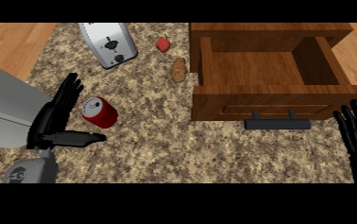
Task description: Pick up the can, place it into the drawer and close the drawer
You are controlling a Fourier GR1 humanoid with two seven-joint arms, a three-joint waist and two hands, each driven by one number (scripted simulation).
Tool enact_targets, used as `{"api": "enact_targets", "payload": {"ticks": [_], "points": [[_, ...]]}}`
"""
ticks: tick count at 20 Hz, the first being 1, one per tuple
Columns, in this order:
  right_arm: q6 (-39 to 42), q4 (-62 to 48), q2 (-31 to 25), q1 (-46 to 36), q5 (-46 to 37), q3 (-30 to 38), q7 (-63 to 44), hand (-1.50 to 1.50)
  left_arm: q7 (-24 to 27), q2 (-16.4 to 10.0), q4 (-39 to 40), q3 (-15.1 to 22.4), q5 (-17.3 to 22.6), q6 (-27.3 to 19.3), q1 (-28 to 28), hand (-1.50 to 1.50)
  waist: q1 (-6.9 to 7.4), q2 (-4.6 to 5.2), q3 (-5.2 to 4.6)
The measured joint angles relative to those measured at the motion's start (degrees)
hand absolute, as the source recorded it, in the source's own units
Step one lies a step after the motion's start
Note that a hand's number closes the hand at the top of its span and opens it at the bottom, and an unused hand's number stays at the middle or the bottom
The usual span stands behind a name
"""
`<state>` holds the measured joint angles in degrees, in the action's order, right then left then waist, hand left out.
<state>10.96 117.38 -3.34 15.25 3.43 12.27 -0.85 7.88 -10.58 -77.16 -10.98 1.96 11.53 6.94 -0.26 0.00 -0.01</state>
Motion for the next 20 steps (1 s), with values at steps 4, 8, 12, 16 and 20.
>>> {"api": "enact_targets", "payload": {"ticks": [4, 8, 12, 16, 20], "points": [[0.1, 0.0, 0.17, -0.96, -0.09, 0.32, -0.96, -1.5, 3.53, -0.91, 4.63, -0.6, -0.86, 0.51, 0.77, -1.5, 0.04, 0.0, -0.01], [0.85, -0.05, 0.59, -0.15, -0.14, 0.92, 0.28, -1.5, 6.72, -2.32, 8.52, -1.62, -0.82, 2.11, 0.51, -1.5, 0.04, 0.0, -0.01], [0.41, -0.92, 1.2, -1.31, -1.49, 0.29, 0.44, -1.5, 10.46, -3.85, 15.36, -2.82, -1.04, 3.2, 3.09, -1.5, -0.01, 0.02, 0.0], [-0.45, 0.5, 1.88, -1.63, -2.55, -0.56, -0.84, -1.5, 13.12, -3.62, 18.87, -2.56, -1.92, 2.86, 3.1, -1.5, 0.02, 0.01, 0.0], [-0.42, -0.04, 1.36, -2.93, -1.97, 0.32, -1.77, -1.5, 15.73, -3.68, 22.16, -2.45, -2.6, 2.57, 3.08, -1.5, 0.05, 0.01, 0.0]]}}
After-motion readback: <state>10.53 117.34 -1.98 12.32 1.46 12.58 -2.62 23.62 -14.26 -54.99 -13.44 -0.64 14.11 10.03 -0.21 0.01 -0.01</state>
